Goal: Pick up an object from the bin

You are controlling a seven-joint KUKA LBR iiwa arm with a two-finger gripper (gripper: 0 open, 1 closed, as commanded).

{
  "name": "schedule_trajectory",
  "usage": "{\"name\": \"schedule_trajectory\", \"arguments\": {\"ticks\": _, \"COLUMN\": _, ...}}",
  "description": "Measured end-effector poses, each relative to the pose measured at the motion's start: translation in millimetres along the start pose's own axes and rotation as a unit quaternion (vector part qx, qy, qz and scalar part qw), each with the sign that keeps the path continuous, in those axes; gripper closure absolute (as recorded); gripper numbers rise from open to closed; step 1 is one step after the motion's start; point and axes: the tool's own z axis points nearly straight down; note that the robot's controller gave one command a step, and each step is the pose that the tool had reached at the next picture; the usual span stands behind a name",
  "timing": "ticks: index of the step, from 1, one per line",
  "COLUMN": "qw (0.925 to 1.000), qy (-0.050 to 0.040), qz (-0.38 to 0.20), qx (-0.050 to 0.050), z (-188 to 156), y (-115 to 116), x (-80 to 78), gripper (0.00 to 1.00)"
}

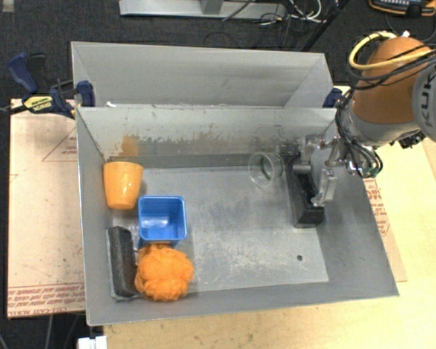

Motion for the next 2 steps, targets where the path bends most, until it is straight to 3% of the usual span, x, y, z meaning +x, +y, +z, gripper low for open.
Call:
{"name": "schedule_trajectory", "arguments": {"ticks": 1, "qw": 0.9996, "qy": 0.0104, "qz": -0.027, "qx": -0.003, "z": 61.7, "y": 9.0, "x": 8.9, "gripper": 0.0}}
{"name": "schedule_trajectory", "arguments": {"ticks": 2, "qw": 0.9991, "qy": 0.0106, "qz": -0.041, "qx": 0.0, "z": 66.7, "y": 17.2, "x": 8.4, "gripper": 0.0}}
